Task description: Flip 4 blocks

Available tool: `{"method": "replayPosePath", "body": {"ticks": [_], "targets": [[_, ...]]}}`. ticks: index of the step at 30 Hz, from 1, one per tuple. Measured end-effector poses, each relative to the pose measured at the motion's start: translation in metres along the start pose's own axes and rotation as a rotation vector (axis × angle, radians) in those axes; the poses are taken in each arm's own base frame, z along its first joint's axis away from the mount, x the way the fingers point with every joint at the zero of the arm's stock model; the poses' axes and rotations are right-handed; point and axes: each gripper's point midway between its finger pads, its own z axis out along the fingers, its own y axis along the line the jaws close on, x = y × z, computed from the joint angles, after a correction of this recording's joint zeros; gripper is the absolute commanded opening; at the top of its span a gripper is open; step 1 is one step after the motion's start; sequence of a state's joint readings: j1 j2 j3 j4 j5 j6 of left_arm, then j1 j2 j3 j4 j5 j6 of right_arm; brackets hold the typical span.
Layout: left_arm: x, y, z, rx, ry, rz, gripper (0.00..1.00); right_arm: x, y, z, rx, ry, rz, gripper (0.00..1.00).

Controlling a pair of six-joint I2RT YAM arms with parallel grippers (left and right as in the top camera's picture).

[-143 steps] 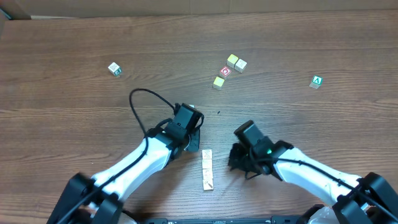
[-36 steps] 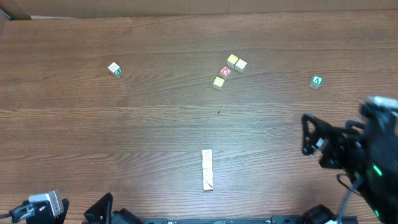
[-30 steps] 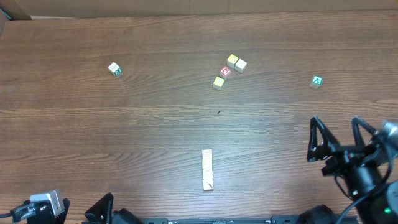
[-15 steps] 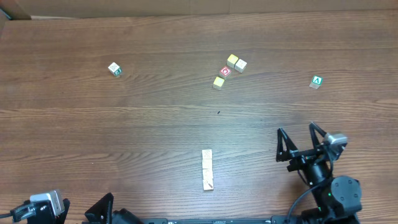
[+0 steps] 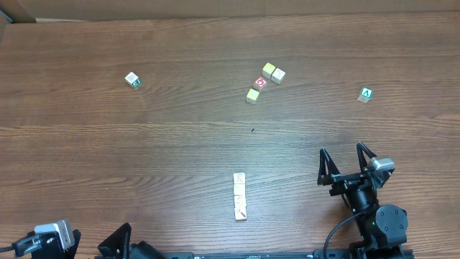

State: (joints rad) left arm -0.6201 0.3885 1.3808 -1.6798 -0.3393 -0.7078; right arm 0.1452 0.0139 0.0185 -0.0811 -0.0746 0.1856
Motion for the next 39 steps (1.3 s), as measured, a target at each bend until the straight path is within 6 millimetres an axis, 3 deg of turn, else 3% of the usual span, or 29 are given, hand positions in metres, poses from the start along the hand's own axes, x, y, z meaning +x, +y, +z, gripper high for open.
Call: {"method": "replayPosePath", "body": {"ticks": [11,39], "targets": [[0.0000,0.0000,0.0000,0.000,0.000,0.000,1.00,0.0006,0.0006,0.0000,-0.004,0.002,-0.130,1.00],[0.0000,0.0000,0.0000,0.000,0.000,0.000,1.00,0.0005,0.0011,0.0000,-0.007,0.002,-0.133,1.00]]}}
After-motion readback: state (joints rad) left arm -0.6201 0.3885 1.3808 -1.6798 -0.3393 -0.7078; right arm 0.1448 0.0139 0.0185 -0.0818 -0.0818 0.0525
